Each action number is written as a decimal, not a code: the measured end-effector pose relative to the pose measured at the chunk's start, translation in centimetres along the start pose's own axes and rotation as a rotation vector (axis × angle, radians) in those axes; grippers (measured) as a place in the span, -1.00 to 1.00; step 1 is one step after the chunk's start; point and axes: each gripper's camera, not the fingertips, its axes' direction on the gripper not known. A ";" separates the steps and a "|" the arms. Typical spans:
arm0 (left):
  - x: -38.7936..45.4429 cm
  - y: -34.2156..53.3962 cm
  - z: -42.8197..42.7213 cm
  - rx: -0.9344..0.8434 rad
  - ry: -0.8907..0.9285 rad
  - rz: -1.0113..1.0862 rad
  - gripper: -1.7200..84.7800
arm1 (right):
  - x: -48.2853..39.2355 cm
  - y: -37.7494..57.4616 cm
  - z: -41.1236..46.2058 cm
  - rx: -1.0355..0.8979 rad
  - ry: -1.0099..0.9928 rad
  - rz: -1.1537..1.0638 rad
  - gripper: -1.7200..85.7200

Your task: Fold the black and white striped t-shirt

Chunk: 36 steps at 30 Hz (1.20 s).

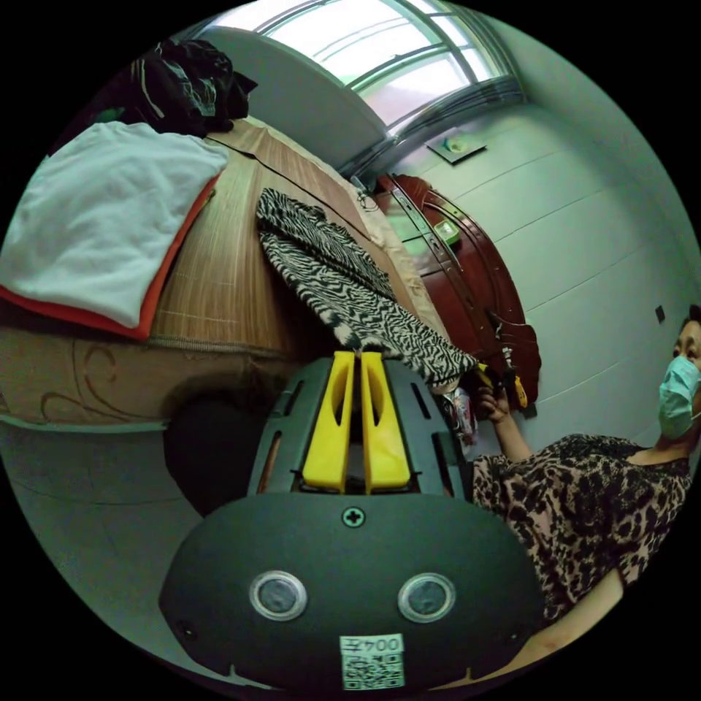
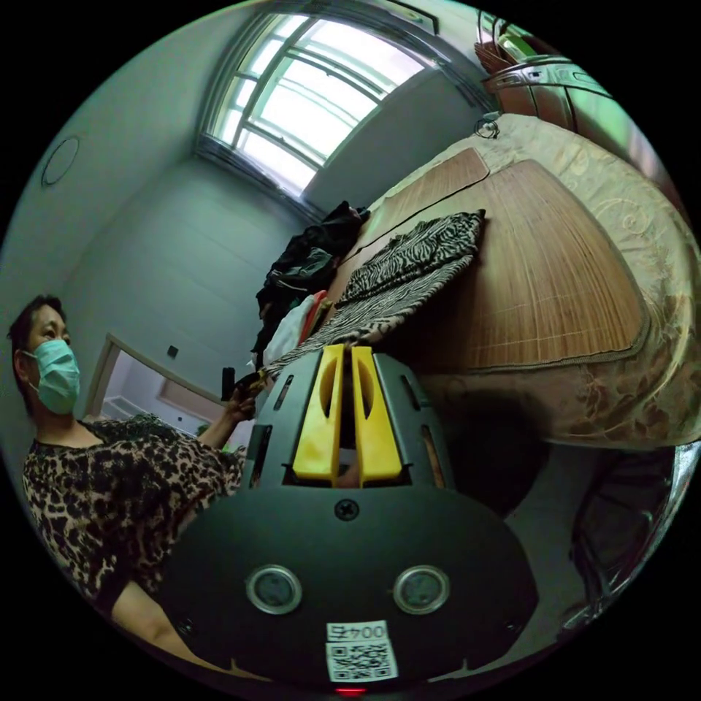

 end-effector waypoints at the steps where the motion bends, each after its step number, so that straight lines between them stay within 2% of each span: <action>1: 0.0 0.4 -0.3 -0.003 -0.001 0.002 -0.92 | -0.4 1.1 -0.6 -0.005 0.009 -0.010 -0.96; 9: -0.2 7.5 -4.1 0.022 0.052 -0.066 -0.93 | -1.6 8.8 -3.5 -0.001 0.034 0.033 -0.96; 13: -0.9 7.5 -4.3 0.030 0.051 -0.093 -0.92 | -1.1 9.9 -3.8 0.004 0.028 0.068 -0.97; 24: -4.1 -4.1 -2.7 0.136 0.145 -0.134 -0.92 | -0.2 1.5 -4.1 0.100 -0.016 0.077 -0.97; 36: -6.8 -22.3 2.9 0.115 0.037 -0.109 -0.92 | 0.6 -16.4 -0.2 0.057 0.110 0.063 -0.97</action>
